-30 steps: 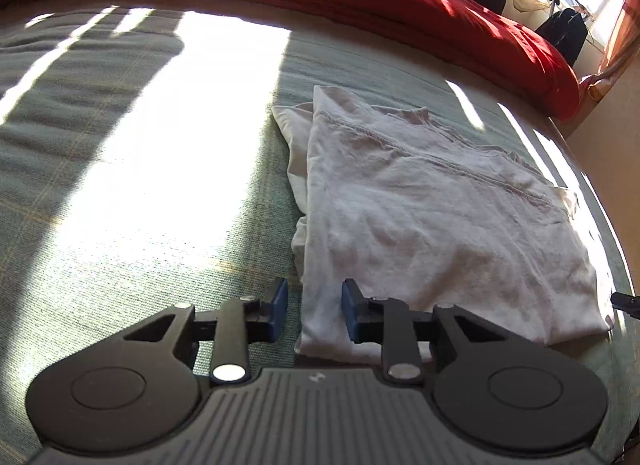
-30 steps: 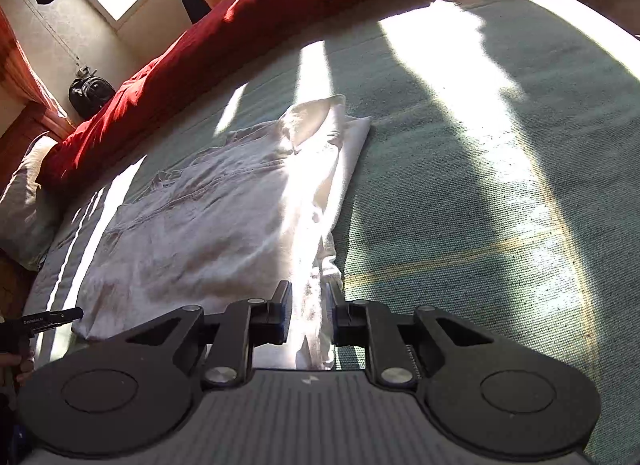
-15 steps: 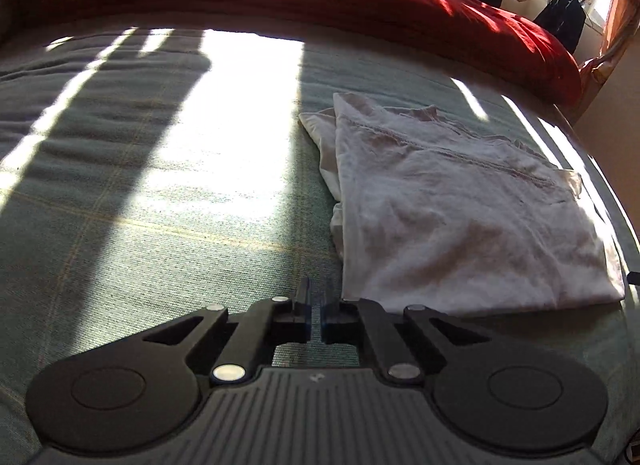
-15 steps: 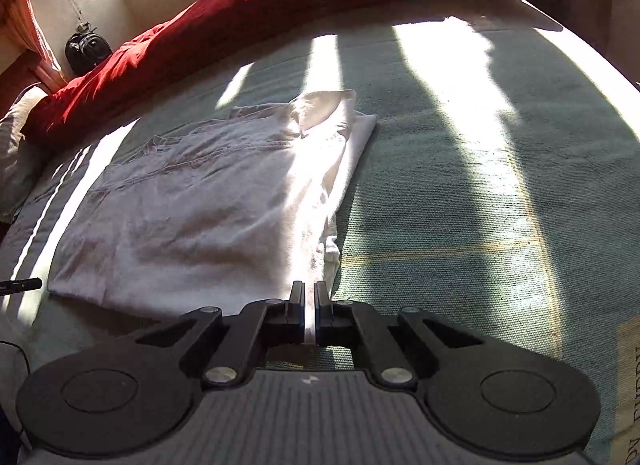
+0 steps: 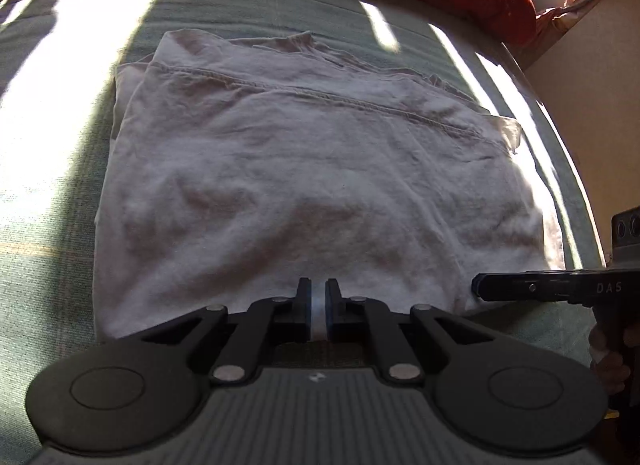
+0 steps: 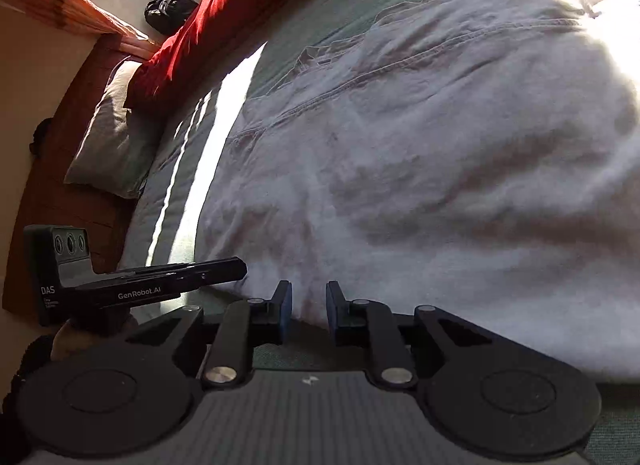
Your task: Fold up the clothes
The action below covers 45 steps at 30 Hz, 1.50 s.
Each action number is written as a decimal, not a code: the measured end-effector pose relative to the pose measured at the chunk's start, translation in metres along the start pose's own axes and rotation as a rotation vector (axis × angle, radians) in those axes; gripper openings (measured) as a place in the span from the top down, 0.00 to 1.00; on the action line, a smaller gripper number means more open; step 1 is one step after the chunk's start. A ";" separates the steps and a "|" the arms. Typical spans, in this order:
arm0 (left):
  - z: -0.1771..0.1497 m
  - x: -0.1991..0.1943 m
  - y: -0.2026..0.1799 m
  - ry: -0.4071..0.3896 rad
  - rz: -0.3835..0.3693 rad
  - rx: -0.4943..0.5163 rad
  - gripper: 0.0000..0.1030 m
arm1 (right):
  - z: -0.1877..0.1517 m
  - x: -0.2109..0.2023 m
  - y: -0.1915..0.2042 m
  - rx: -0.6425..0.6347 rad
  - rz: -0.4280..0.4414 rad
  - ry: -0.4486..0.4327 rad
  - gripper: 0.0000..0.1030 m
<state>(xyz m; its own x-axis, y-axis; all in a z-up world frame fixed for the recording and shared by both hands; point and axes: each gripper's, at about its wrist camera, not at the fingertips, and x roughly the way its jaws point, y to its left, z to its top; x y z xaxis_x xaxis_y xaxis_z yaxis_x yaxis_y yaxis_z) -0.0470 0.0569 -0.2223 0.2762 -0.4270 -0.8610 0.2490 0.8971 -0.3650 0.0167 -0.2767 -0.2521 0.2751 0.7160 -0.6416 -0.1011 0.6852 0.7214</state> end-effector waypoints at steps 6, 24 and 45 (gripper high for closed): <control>-0.015 -0.024 0.065 -0.034 0.042 -0.146 0.92 | -0.020 -0.036 -0.025 0.024 -0.125 -0.078 0.80; -0.033 -0.059 0.045 -0.089 0.161 -0.032 0.92 | -0.043 -0.105 -0.017 -0.117 -0.448 -0.162 0.69; -0.089 0.056 -0.122 -0.338 0.605 1.401 0.42 | -0.091 0.043 0.096 -1.215 -0.845 -0.113 0.20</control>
